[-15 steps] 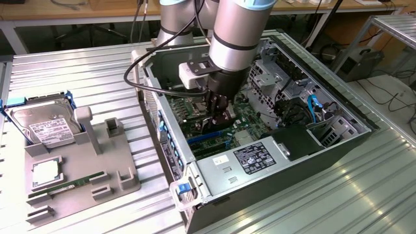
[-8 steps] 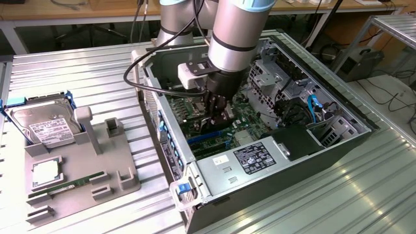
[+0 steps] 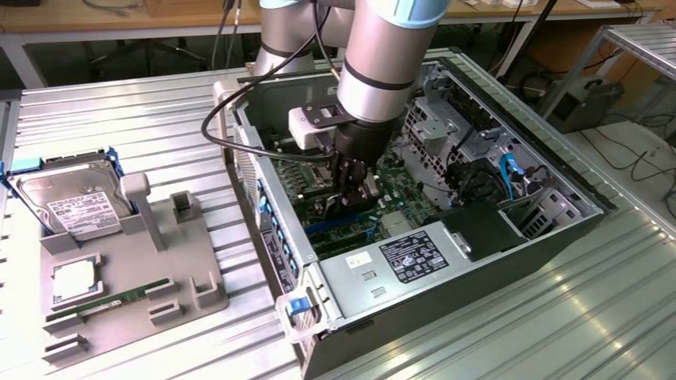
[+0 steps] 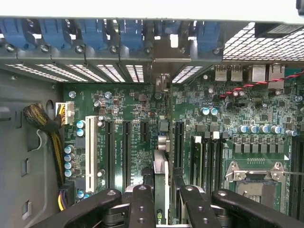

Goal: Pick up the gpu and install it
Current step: 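Insert the gpu into the slot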

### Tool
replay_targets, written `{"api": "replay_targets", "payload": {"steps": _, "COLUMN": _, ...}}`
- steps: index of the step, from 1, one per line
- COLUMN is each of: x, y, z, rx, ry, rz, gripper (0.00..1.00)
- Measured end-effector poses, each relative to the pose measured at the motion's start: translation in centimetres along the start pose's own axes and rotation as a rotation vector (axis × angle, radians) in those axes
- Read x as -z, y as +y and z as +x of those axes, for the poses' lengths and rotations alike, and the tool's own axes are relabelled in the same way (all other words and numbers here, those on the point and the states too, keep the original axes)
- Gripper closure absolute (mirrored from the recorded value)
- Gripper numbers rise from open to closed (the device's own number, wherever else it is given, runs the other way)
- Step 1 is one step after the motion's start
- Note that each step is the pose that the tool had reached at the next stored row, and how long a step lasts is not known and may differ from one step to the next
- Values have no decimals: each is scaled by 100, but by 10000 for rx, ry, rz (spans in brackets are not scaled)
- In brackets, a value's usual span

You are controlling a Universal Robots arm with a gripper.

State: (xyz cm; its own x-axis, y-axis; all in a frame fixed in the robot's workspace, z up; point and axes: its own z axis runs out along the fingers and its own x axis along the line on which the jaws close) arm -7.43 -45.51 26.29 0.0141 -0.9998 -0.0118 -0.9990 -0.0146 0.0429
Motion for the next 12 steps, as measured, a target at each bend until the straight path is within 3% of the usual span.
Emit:
{"api": "replay_targets", "payload": {"steps": 4, "x": -12, "y": 0, "z": 0, "rx": -2, "ry": -8, "rz": -90, "gripper": 74}}
{"api": "replay_targets", "payload": {"steps": 12, "x": 46, "y": 2, "z": -2, "rx": -1, "ry": -10, "rz": -106, "gripper": 74}}
